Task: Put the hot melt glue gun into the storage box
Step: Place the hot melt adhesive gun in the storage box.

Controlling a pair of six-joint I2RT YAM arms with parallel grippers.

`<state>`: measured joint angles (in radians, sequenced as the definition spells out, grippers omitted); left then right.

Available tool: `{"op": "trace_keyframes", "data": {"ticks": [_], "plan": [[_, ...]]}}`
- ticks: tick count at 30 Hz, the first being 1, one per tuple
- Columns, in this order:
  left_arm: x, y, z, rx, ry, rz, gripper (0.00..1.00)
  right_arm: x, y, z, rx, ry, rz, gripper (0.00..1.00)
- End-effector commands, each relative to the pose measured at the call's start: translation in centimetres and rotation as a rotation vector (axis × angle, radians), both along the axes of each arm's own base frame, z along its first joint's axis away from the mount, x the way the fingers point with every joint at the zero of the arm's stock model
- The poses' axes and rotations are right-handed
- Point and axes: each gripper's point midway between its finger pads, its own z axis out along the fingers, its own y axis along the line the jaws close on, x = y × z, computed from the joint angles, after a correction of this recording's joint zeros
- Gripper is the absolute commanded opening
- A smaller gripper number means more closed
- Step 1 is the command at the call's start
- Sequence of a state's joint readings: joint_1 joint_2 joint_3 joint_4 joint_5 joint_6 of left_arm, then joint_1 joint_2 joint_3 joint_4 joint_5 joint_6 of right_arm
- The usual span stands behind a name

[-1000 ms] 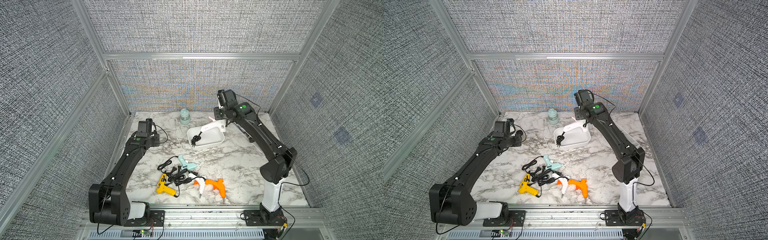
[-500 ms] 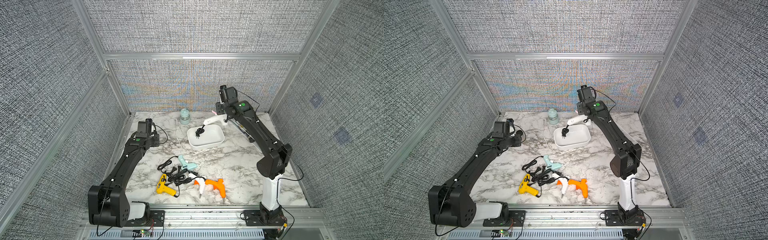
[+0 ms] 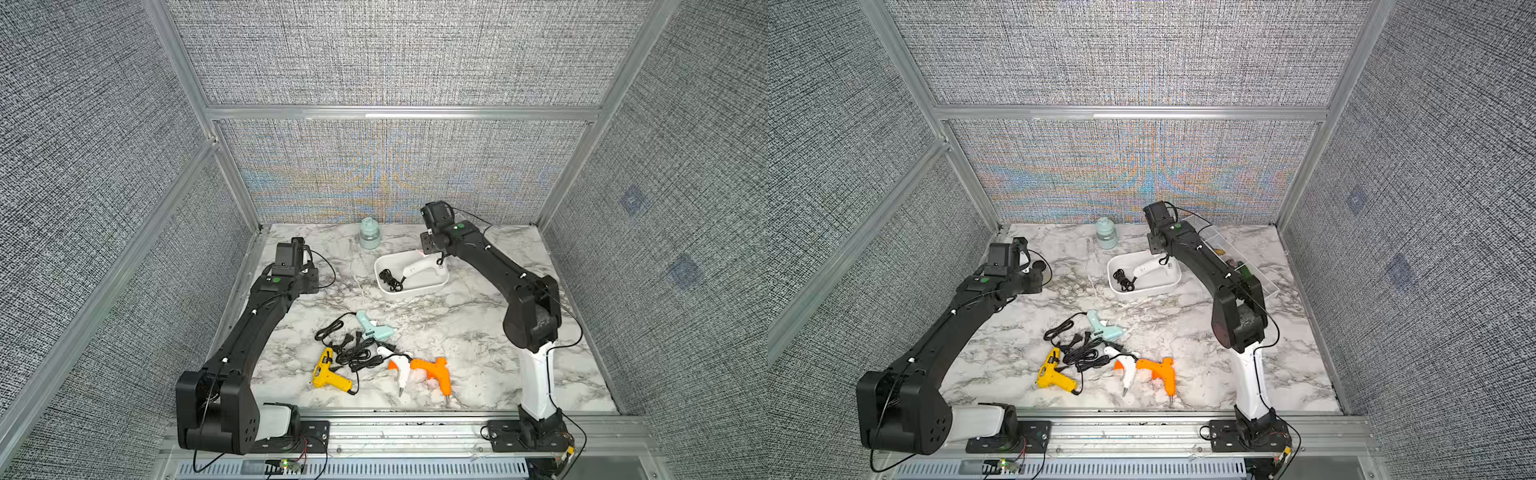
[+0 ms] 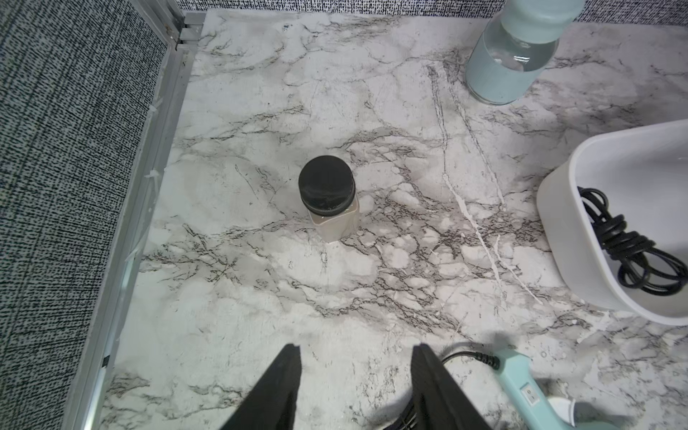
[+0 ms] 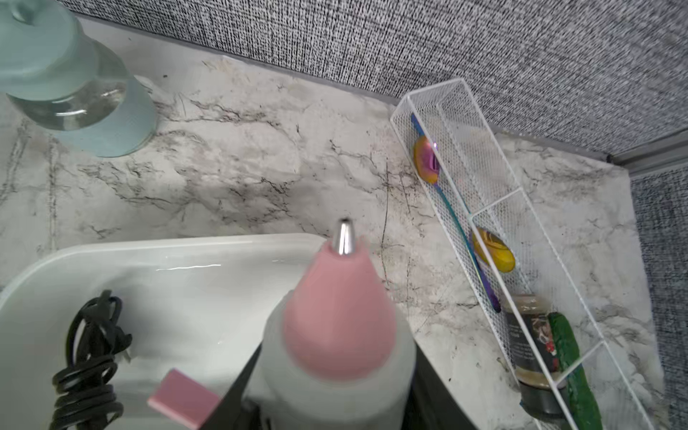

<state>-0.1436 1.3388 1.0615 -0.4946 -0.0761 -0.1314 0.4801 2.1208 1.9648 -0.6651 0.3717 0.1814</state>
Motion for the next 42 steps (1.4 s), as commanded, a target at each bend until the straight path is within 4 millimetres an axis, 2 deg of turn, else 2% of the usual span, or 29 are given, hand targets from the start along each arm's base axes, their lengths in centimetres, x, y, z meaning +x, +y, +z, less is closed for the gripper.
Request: {"op": "trace_keyframes", "data": {"ticks": [1, 9, 16, 19, 26, 37, 42], "plan": [[-0.1, 0.1, 0.0, 0.005, 0.002, 0.005, 0.54, 0.4, 0.7, 0.1, 0.16, -0.025, -0.094, 0.21], [-0.1, 0.2, -0.1, 0.009, 0.004, 0.008, 0.54, -1.0, 0.5, -3.8, 0.334, 0.099, -0.29, 0.21], [-0.1, 0.2, -0.1, 0.013, 0.004, 0.008, 0.54, -3.1, 1.5, -6.7, 0.515, 0.211, -0.407, 0.21], [-0.2, 0.2, 0.1, 0.015, 0.001, 0.009, 0.54, -3.5, 1.7, -6.9, 0.578, 0.229, -0.449, 0.21], [-0.1, 0.1, 0.1, 0.013, 0.0, 0.007, 0.54, -2.7, 2.7, -5.0, 0.619, 0.217, -0.44, 0.22], [-0.1, -0.1, -0.1, 0.013, 0.009, 0.004, 0.54, -5.1, 3.1, -7.2, 0.597, 0.297, -0.481, 0.29], [-0.1, -0.1, -0.2, 0.014, 0.011, 0.004, 0.54, -5.5, 2.1, -7.5, 0.555, 0.289, -0.509, 0.34]]}}
